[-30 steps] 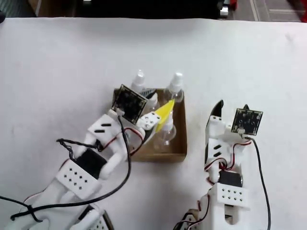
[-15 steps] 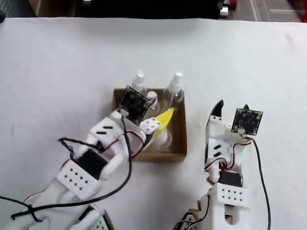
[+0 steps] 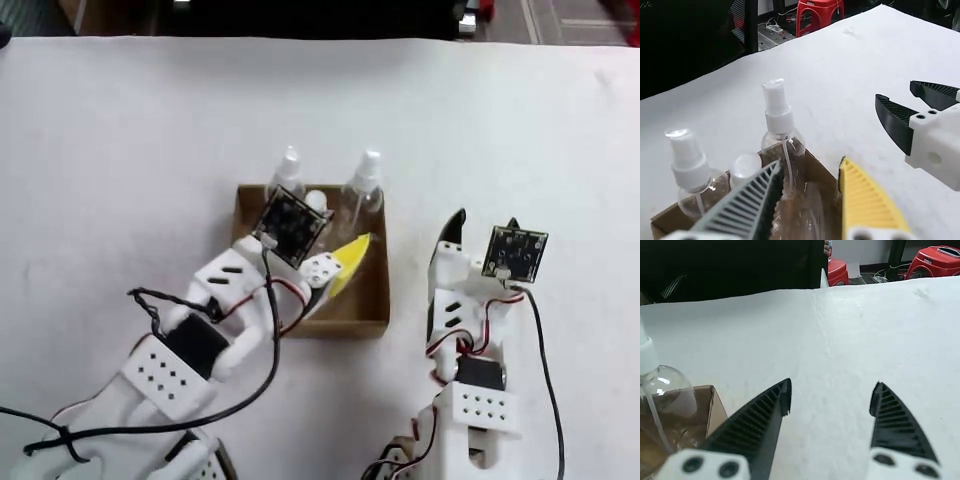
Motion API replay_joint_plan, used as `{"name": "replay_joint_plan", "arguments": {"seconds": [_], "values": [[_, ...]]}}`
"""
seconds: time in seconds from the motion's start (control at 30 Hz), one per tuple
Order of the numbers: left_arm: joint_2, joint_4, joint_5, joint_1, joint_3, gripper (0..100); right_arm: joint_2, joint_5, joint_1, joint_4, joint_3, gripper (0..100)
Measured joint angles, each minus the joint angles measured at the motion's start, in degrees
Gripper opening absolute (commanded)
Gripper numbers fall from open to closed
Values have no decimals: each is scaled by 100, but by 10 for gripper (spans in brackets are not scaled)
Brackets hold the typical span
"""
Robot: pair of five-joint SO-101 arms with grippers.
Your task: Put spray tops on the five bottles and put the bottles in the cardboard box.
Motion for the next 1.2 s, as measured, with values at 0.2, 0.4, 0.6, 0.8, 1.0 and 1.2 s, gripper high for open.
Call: {"name": "replay_joint_plan", "arguments": {"seconds": [0.2,0.4,0.6,0.8,1.0,1.2], "values": [[-598,369,0,18,0,142,0,0,0,0,0,233],[-2620,1495,0,-9,0,139,0,0,0,0,0,233],[-4633,2488,0,-1152,-9,139,0,0,-123,0,0,232],[-5152,3420,0,-3393,-44,139,-97,738,-404,765,-457,232],[-5248,3886,510,-5134,-53,139,-466,2259,-1099,3279,-1908,232],[-5248,3429,958,-6022,615,139,-914,3473,-1626,5240,-3147,232]]}}
